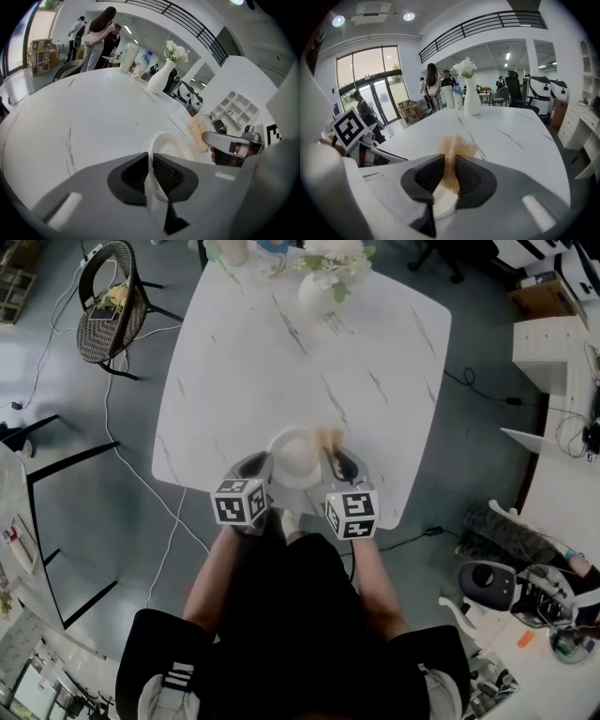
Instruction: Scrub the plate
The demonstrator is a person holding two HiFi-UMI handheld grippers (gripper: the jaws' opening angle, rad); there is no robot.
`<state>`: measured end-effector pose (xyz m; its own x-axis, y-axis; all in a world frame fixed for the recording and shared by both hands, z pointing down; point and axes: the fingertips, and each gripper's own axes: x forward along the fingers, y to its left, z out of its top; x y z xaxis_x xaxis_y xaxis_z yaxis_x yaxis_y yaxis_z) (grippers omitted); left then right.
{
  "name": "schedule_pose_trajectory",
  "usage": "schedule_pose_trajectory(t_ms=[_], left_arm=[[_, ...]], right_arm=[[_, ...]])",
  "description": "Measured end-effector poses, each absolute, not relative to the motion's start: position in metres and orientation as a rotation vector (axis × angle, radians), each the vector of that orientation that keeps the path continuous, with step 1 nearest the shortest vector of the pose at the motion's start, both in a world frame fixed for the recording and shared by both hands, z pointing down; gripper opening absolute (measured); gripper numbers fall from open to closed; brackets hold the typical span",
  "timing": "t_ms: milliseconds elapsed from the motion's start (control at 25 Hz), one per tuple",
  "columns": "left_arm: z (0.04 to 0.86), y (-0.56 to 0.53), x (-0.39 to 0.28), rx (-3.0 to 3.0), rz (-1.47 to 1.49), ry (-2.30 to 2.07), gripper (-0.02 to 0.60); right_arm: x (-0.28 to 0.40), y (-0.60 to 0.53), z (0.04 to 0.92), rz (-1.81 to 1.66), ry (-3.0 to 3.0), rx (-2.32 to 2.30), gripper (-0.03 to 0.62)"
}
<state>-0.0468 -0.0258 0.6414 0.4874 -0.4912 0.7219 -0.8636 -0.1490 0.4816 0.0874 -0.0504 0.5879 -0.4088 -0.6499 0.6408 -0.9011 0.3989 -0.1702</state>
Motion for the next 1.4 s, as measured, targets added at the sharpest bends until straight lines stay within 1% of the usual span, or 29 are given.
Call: schedule_pose_trajectory(t_ms=[320, 720, 960, 1400], left_arm=[[0.64, -0.026, -0.046, 1.793, 0.47, -1.14, 0.037], [0.641, -0.025, -0.046, 1.788, 0.458, -1.14, 0.037], [0.643, -0.025, -0.045, 1.78, 0.448, -1.135, 0.037], [0.644, -0.026, -0.044, 1.779, 0.446, -1.135, 0.035]], right_arm=[[0.059, -0.044, 0.57, 0.7, -2.28, 1.27, 0.077], [0.018, -0.025, 0.585, 0.701, -2.31, 1.141, 0.077], [0.008, -0.015, 0.612, 0.74, -2.262, 1.088, 0.076], [0.005, -0.007, 0.633, 0.765, -2.23, 1.057, 0.077]])
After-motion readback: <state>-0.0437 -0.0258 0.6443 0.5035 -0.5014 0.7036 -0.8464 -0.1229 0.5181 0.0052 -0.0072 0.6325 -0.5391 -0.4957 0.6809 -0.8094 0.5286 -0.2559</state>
